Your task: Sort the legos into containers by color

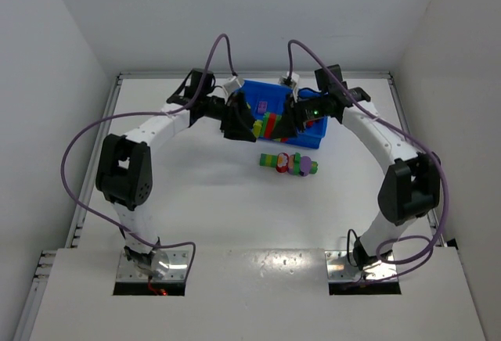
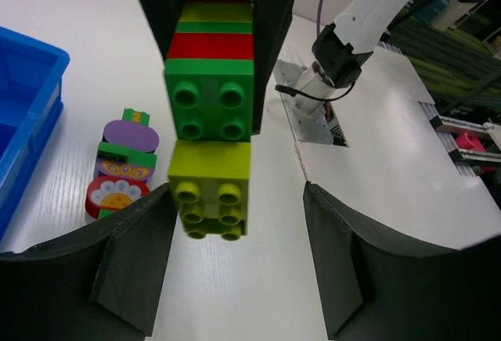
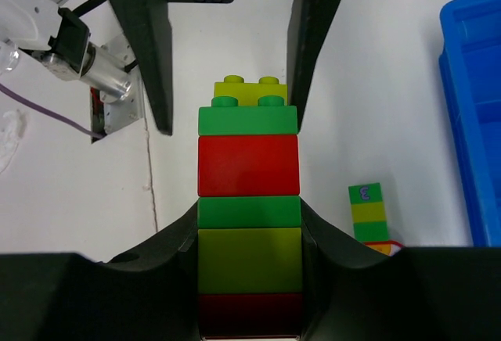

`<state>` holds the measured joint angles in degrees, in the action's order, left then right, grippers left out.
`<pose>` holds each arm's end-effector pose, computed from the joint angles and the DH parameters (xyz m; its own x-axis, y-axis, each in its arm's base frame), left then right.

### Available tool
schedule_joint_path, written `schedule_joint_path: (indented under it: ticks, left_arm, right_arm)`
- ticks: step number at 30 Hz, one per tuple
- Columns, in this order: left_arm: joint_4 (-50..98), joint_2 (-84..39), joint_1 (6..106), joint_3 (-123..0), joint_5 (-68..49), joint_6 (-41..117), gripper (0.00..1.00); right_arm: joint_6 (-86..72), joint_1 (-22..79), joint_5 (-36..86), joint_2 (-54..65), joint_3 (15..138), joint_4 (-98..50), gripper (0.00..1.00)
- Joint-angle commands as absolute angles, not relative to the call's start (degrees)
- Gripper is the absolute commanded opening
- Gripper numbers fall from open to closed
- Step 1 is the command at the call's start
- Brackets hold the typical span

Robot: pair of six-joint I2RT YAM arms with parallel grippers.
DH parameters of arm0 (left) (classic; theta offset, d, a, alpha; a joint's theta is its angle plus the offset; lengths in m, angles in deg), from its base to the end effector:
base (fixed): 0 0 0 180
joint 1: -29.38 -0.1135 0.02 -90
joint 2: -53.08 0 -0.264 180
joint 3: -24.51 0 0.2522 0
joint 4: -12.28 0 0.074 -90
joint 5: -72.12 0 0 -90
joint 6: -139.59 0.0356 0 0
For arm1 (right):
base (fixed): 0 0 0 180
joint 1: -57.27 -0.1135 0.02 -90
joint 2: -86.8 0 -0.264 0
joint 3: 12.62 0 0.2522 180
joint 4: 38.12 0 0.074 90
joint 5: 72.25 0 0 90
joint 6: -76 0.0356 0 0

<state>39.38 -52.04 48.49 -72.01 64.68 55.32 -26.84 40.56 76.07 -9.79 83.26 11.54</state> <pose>0.3684 -0.1650 0.2848 -0.4684 0.1760 -0.8658 0.8543 -0.1596 -0.4947 0.3376 0.1330 0.3012 -0.5701 -0.2930 -0.7675 -0.8180 0.2890 0.4973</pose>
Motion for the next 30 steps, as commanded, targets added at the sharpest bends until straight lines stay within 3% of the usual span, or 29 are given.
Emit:
schedule_joint_path:
  ticks: [1,2,6,8,9,10,16,23,30]
  left_arm:
    - [38.34,-51.51,49.33,-74.15,68.25,56.44,0.70]
    - [38.34,-51.51,49.33,-74.68,68.25,56.44,0.69]
    - [38.34,-52.04,49.33,-75.21,68.25,55.92,0.45]
    - [38.87,-52.56,49.33,-75.21,68.25,55.92,0.18]
    - [38.87,-52.57,49.33,-75.21,68.25,55.92,0.18]
    - [38.87,-52.57,49.33,-75.21,67.64,55.92,0.08]
    - [39.66,-54.84,42.23,-74.50,63.95,58.02,0.06]
    - [39.14,-66.16,39.48,-86.08,47.11,58.82,0.06]
    - [36.33,-76.55,39.48,-98.40,33.28,50.03,0.29]
  right_arm:
    - [-27.10,40.30,77.34,-10.49,86.74,8.42,0.00]
    - [-27.10,40.30,77.34,-11.01,86.74,8.42,0.00]
    - [-27.10,40.30,77.34,-11.55,87.89,8.42,0.00]
    - [-27.10,40.30,77.34,-11.55,87.36,8.42,0.00]
    - [-27.10,40.30,77.34,-10.94,87.36,8.42,0.00]
    - [-27.10,40.83,77.34,-10.93,86.57,8.42,0.00]
    - [-29.81,43.29,76.28,-4.79,81.22,11.31,0.00]
    - [-29.82,43.91,74.36,2.16,74.36,11.32,0.00]
    - [-29.29,44.44,73.29,3.48,73.65,11.85,0.00]
